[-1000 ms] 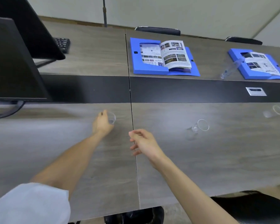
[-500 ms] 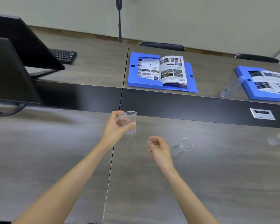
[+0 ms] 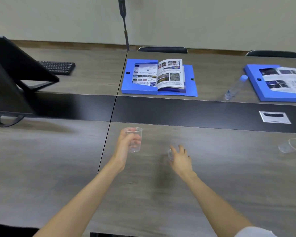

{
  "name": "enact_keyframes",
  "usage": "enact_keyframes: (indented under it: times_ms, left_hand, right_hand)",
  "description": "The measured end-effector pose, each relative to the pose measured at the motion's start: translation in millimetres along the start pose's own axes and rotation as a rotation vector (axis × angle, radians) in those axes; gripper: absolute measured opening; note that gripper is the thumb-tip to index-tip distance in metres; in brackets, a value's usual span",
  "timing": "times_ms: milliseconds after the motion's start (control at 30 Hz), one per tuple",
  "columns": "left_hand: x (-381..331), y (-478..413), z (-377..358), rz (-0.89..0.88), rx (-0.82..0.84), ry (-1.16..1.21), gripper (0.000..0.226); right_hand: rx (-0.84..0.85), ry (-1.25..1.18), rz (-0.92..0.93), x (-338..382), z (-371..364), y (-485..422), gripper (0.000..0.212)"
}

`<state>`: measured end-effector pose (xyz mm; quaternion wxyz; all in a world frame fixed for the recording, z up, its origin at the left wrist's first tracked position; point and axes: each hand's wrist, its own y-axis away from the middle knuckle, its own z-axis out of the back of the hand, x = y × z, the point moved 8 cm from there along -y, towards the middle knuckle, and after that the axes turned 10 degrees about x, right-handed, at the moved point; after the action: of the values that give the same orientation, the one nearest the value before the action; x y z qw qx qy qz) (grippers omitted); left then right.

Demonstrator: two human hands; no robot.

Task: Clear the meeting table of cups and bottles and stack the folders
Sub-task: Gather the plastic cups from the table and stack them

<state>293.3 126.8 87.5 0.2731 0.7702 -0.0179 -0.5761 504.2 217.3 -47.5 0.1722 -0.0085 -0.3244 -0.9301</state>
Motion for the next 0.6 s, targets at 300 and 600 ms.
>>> enact_keyframes:
  times_ms: [300,600]
  left_hand:
    - [21.3,21.3,-4.4,0.040,0.038,-0.504,0.046]
    - [5.3,71.4,-55.6,-0.225,0.206,-0.616,0.057]
  right_hand:
    - [-0.222,-0.532,0.185,0.2,33.5,48.9,0.062]
    - [-0.605,-0.831,0.508,33.8,146.6,215.0,0.062]
